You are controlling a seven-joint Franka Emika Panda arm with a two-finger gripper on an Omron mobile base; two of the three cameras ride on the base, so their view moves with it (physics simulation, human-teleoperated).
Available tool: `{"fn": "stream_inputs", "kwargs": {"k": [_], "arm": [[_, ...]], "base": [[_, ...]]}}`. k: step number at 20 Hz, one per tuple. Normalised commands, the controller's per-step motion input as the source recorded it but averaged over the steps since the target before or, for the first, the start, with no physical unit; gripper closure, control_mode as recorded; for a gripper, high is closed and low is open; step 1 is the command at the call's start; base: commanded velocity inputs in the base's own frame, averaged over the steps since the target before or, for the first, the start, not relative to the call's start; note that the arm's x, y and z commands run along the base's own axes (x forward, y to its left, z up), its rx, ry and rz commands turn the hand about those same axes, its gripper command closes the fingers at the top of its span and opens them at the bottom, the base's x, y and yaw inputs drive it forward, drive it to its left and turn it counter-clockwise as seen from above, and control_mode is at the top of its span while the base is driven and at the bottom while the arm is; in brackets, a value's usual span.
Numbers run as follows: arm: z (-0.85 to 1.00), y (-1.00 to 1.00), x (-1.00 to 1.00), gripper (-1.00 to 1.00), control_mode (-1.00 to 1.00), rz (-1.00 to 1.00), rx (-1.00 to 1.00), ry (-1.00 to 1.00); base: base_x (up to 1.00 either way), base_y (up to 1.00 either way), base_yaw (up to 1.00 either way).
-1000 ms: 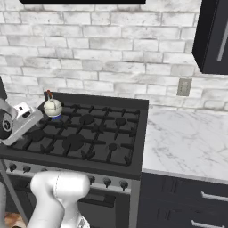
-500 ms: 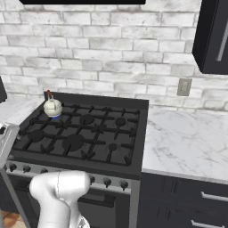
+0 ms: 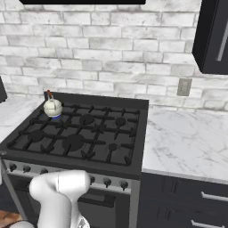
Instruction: Lower the heat of the kettle.
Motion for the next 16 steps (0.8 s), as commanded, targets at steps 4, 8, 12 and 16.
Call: {"fn": "stream_inputs", "kwargs": {"k": [4, 8, 12, 16], "arm": [[-0.58, 0.35, -0.01, -1.0, -1.0, 0.22, -0.28, -0.08], [-0.5, 0.02, 0.03, -1.0, -1.0, 0.14, -0.2, -0.09], [-0.5, -0.01, 0.0, -1.0, -1.0, 0.08, -0.18, -0.18], [-0.43, 0.0, 0.11, -1.0, -1.0, 0.03, -0.13, -0.16]], "base": [[0.0, 0.0, 0.0], [0.0, 0.0, 0.0], [0.0, 0.0, 0.0], [0.0, 0.0, 0.0]]}}
